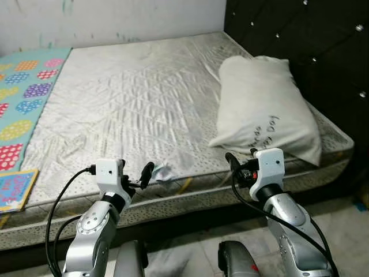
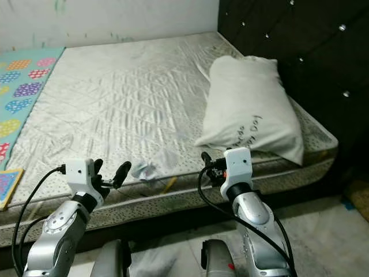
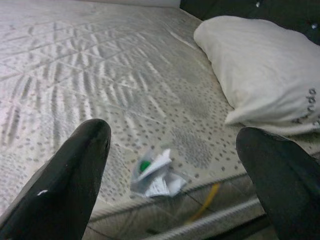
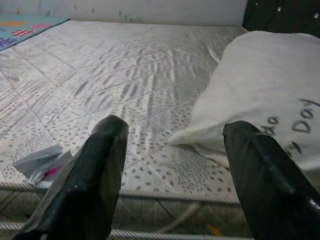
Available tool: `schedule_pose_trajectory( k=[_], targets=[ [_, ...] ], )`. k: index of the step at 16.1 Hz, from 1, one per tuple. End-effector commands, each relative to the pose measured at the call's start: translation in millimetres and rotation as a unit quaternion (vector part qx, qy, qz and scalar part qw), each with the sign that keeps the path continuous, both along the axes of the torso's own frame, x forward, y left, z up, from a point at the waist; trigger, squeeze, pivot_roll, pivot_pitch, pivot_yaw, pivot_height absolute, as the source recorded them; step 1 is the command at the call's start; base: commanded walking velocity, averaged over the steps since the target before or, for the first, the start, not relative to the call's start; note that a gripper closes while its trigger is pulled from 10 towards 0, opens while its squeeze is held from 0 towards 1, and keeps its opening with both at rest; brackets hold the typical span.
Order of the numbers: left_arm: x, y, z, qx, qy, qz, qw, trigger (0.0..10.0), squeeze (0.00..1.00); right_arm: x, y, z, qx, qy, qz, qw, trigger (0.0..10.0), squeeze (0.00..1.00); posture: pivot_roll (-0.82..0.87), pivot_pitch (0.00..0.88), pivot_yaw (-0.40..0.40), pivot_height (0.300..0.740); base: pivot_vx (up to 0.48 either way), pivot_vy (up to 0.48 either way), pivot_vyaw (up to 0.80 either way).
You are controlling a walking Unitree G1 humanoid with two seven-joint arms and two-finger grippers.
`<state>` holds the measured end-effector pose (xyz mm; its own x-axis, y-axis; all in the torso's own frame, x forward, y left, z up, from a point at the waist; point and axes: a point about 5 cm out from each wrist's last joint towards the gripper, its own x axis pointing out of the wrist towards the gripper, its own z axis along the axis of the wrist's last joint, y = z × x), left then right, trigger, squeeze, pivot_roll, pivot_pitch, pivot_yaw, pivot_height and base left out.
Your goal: Clean up the room
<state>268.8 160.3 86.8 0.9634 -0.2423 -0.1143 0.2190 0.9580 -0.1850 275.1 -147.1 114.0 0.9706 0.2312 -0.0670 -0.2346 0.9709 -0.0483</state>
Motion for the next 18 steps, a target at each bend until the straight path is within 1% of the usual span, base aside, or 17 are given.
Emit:
schedule_pose_trajectory(
  k=[1, 8, 12, 13, 15, 18],
  targets=[
    [2.6, 0.1, 2.9, 0.002, -0.007, -0.005, 1.000, 10.0, 0.00, 4.3, 2.3, 5.9, 0.001, -0.013, 0.007, 1.000, 10.0, 0.00, -0.25, 0.000, 0.034, 0.591, 0.364, 0.000, 0.00],
    [3.4, 0.5, 2.2, 0.005, -0.004, -0.003, 1.000, 10.0, 0.00, 4.2, 2.1, 5.2, 0.000, -0.012, 0.007, 1.000, 10.0, 0.00, -0.25, 0.000, 0.036, 0.591, 0.330, 0.000, 0.00],
    [4.3, 2.0, -0.3, 0.003, 0.007, 0.008, 1.000, 10.0, 0.00, 2.7, 0.7, 2.8, -0.003, -0.009, 0.005, 1.000, 10.0, 0.00, -0.25, 0.000, 0.035, 0.591, 0.000, 0.000, 0.00],
    [4.4, 1.6, -1.0, 0.004, 0.008, 0.008, 1.000, 10.0, 0.00, 2.6, 0.4, 2.6, -0.014, -0.011, 0.007, 1.000, 10.0, 0.00, -0.25, 0.000, 0.035, 0.591, 0.000, 0.000, 0.00],
    [4.6, 1.9, -1.4, 0.004, 0.011, 0.008, 1.000, 10.0, 0.00, 2.0, 1.8, 2.4, -0.021, -0.012, 0.011, 1.000, 10.0, 0.00, -0.25, 0.000, 0.035, 0.591, 0.000, 0.000, 0.80],
    [5.4, 2.4, -1.6, 0.005, 0.013, 0.008, 1.000, 10.0, 0.00, 1.7, 2.6, 2.1, -0.018, -0.010, 0.011, 1.000, 10.0, 0.00, -0.25, 0.000, 0.036, 0.591, 0.000, 0.000, 0.80]
  ],
)
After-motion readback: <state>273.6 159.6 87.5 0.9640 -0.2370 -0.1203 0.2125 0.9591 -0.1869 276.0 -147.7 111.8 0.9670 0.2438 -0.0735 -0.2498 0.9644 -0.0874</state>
